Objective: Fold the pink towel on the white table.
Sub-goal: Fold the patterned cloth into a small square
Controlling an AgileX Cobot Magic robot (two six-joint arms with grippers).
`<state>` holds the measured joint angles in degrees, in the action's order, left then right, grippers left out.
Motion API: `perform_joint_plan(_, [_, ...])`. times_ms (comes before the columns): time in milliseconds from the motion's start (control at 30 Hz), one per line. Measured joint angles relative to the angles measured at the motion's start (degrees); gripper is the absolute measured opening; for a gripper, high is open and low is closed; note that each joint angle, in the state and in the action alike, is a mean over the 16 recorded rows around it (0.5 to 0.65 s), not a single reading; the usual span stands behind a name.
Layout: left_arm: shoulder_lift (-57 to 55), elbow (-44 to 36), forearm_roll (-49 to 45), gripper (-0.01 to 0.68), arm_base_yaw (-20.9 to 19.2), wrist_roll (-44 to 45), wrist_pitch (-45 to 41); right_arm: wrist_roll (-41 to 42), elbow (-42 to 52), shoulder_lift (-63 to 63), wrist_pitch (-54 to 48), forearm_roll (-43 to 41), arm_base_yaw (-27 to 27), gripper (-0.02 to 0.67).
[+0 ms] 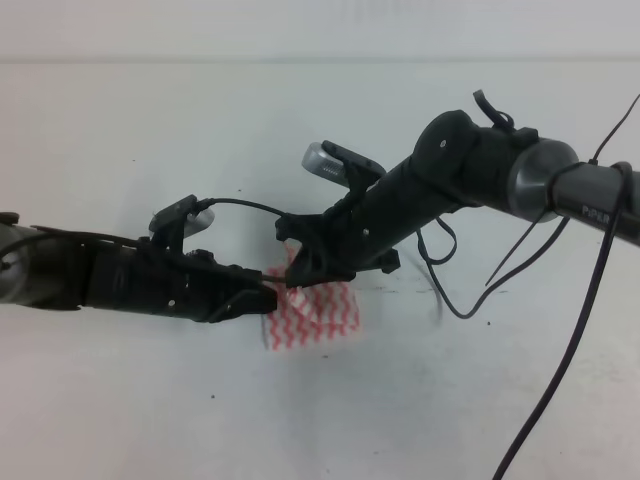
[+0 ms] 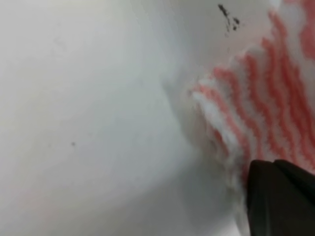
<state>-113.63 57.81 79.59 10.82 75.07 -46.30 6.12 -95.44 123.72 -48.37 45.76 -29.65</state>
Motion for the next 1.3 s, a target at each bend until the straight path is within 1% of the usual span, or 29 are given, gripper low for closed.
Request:
perform_joint_plan(667, [0.0,0.0,0.0,-0.006,0.0,0.0,0.0,0.1,0.0,1.0,1.3,1.8,-1.5,-0.016])
perform_joint_plan(1300, [1.4,0.0,-1.2,-0.006,0.0,-0.1,0.3,0.1,0.0,2.0,1.3,1.2,-1.7,-0.016])
